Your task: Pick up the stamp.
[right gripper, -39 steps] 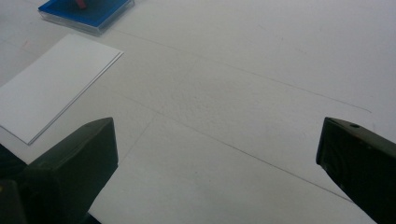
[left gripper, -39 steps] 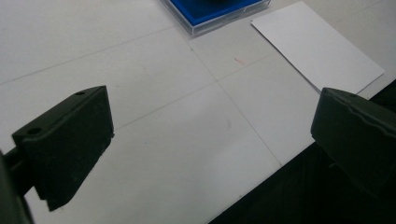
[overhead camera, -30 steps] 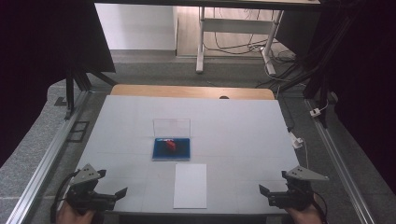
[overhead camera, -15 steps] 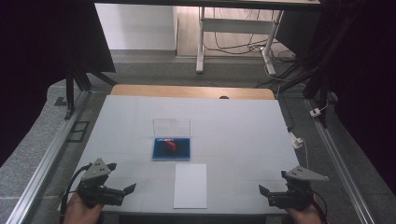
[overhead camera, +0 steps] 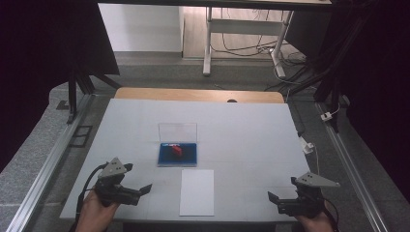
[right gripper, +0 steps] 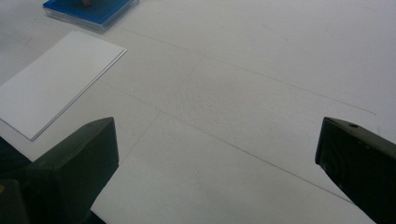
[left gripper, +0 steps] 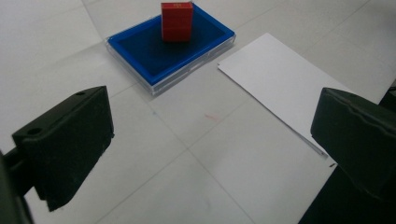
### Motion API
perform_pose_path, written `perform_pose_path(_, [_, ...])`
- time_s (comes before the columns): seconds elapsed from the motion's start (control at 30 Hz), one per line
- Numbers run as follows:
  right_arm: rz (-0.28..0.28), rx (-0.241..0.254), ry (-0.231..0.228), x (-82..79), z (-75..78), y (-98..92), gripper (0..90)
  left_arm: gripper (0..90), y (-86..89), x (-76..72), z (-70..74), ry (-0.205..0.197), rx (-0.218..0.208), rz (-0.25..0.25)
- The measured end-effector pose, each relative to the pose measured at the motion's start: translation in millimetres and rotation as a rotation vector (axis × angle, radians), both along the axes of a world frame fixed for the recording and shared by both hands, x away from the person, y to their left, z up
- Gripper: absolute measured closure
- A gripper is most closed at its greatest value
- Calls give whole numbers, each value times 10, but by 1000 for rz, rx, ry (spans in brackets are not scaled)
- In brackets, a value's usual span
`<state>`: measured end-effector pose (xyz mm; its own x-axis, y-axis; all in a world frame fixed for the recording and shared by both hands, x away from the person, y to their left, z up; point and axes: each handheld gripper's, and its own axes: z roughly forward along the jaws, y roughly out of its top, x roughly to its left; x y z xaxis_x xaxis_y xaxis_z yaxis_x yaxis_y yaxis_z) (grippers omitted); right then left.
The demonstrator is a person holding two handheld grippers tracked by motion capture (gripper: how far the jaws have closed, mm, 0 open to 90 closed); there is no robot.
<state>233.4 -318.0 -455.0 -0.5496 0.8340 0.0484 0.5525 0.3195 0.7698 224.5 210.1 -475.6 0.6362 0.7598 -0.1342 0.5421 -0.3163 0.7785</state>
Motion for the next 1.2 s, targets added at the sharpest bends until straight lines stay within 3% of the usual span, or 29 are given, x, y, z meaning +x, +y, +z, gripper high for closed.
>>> perform_pose_path(0.4, [0, 5, 1, 2, -1, -2, 0, 0, -151, 238, -14, -14, 34, -3])
perform_pose_path(0.6, [1, 3, 2, 2, -2, 0, 0, 0, -242, 379, -31, -3, 74, -9])
perform_pose_path(0.8, [1, 4, 1, 2, -2, -2, 0, 0, -363, 521, -35, -20, 100, -22])
perform_pose_path(1.07, [4, 1, 2, 3, -2, 1, 0, 0, -448, 710, -61, -18, 100, -5])
perform_pose_path(1.2, [5, -6, 3, 3, 0, 5, 0, 2, -507, 787, -72, -27, 123, -4])
